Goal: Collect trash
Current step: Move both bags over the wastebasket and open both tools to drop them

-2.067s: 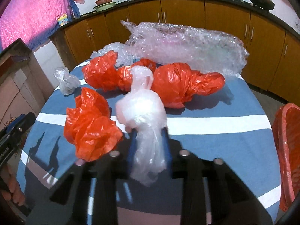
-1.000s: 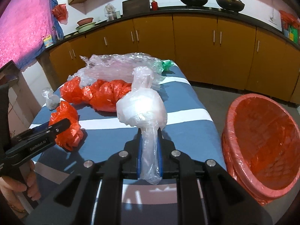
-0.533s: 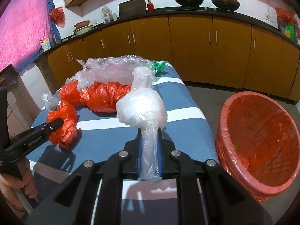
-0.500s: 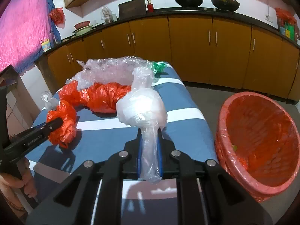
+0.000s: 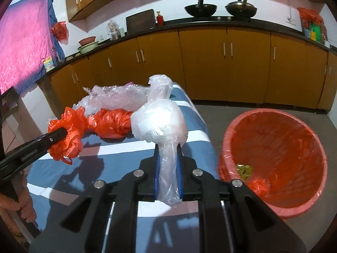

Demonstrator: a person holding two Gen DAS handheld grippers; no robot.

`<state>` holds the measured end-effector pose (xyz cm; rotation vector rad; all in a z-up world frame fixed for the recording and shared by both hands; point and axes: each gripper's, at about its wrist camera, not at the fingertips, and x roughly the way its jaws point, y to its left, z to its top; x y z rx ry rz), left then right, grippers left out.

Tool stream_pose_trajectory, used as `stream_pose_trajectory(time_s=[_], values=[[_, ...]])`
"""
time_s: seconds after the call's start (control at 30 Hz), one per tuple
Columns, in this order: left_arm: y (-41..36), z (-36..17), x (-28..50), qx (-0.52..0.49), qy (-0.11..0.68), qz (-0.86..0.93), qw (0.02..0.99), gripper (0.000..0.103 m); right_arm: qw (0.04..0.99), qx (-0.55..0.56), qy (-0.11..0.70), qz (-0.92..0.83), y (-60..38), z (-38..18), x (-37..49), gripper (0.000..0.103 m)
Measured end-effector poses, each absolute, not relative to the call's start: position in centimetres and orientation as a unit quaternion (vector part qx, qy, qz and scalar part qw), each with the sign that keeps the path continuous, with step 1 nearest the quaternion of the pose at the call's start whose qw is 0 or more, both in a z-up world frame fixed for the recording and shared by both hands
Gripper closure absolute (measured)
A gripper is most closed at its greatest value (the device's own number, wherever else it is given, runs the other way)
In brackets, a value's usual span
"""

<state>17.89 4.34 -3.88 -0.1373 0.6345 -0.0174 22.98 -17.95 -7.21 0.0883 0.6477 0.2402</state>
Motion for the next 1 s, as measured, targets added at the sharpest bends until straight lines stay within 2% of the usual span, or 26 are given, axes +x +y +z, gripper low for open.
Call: stream_pose_trajectory(time_s=[0.57, 1.0], values=[[-5.1, -2.4, 18.7, -0.026, 0.304, -0.11, 0.946, 0.068, 0.951, 0.087, 0.294, 0.039, -27.1, -6.2, 21.1, 0.089], [-8.9, -3.3, 19.0, -0.006, 0.317, -0.144, 0.938, 0.068, 0.948, 0.112, 0.297, 0.001, -31.3, -7.5, 21.1, 0.089]])
